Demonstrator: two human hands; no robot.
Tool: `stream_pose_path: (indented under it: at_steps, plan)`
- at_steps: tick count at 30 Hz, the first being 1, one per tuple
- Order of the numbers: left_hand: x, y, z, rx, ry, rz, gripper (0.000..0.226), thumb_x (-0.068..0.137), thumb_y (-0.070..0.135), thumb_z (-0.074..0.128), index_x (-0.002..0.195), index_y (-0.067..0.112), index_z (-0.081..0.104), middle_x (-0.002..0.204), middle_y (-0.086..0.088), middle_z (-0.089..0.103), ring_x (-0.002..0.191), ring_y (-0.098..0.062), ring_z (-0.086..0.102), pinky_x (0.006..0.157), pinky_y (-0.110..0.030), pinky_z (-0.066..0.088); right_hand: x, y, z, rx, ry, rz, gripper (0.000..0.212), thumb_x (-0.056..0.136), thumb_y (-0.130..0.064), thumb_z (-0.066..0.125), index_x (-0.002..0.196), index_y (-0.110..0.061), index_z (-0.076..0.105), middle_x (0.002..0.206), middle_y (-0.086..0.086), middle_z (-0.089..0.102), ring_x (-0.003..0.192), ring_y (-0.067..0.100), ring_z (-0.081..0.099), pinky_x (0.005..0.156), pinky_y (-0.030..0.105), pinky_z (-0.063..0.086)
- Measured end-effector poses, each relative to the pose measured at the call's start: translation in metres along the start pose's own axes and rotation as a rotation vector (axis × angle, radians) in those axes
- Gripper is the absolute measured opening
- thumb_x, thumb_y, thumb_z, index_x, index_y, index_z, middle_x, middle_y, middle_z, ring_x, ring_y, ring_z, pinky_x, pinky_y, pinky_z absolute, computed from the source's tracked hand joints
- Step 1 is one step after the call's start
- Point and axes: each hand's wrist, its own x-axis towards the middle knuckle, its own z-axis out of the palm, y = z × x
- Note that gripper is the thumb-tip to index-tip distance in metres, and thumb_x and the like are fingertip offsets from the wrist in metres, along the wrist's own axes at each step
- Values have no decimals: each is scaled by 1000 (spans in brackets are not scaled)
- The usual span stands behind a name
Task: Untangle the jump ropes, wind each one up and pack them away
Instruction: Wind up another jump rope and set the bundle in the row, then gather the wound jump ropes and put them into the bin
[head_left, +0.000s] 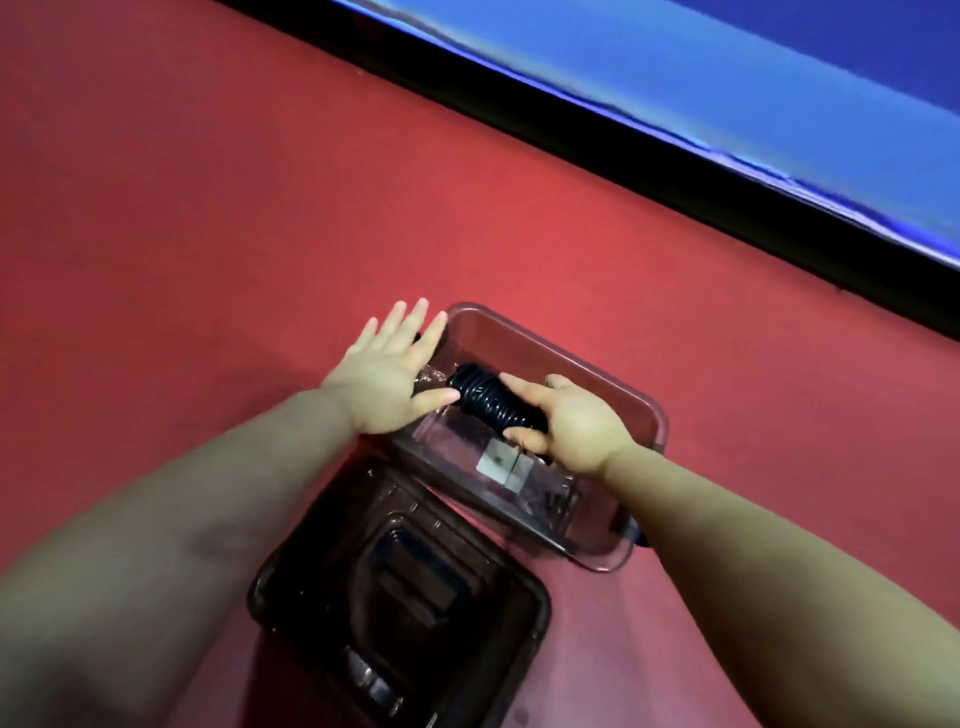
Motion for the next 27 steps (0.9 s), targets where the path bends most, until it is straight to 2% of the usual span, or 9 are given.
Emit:
stream_pose_path:
  at_steps: [3, 7, 9, 12, 17, 22, 25, 27]
  plan:
    - [20, -7, 13, 11, -2, 44, 85, 91, 62, 33, 150, 22, -13, 157, 0, -22, 145, -16, -16, 114, -30, -11, 34, -3, 21, -65, -30, 4, 65, 92, -40, 55, 147, -40, 20, 103, -1, 35, 88, 23, 52, 78, 29, 42]
    - [24, -18, 17, -20, -28, 98, 99, 77, 72, 31, 149, 21, -14, 157, 1, -22, 146, -15, -9, 120, -33, 1, 56, 12, 49, -185, -83, 50, 65, 94, -37, 51, 147, -42, 14, 131, 8, 41, 101, 29, 57, 80, 33, 47]
    - [24, -20, 17, -54, -30, 109, 107, 66, 78, 24, 150, 22, -13, 157, 3, -20, 146, -15, -7, 120, -33, 1, 58, 19, 59, -225, -128, 89, 64, 95, -37, 49, 147, -43, 12, 134, 11, 39, 108, 30, 54, 87, 35, 47]
    - [23, -17, 21, -90, 4, 141, 110, 62, 80, 24, 150, 24, -10, 158, 2, -18, 147, -17, -4, 119, -34, 0, 56, 22, 65, -252, -149, 114, 62, 97, -38, 45, 147, -43, 8, 134, 11, 38, 111, 31, 52, 89, 37, 47]
    - [23, -16, 20, -58, 15, 124, 103, 70, 77, 28, 151, 24, -8, 159, 1, -16, 147, -19, -6, 120, -38, -2, 57, 19, 63, -272, -172, 126, 63, 97, -39, 44, 148, -41, 6, 136, 9, 37, 115, 30, 49, 89, 37, 46]
    - [20, -7, 17, 130, 28, 10, 91, 83, 71, 28, 149, 26, -16, 158, -2, -20, 144, -26, -19, 117, -45, -10, 43, 10, 53, -233, -171, 116, 65, 96, -41, 44, 149, -35, 8, 140, 8, 35, 120, 30, 44, 95, 38, 42]
    - [9, 10, 12, 47, 113, -96, 89, 85, 69, 28, 149, 26, -17, 156, -6, -23, 143, -28, -21, 116, -46, -11, 24, 5, 33, -235, -90, 60, 65, 97, -44, 40, 150, -31, 6, 143, 7, 33, 128, 29, 36, 99, 38, 35]
    - [-3, 27, 11, -44, 220, -121, 88, 86, 66, 30, 149, 25, -15, 157, -7, -22, 144, -28, -21, 116, -44, -11, 2, 4, 15, -209, -1, 14, 67, 96, -47, 39, 151, -28, 5, 149, 7, 28, 139, 27, 23, 107, 38, 26]
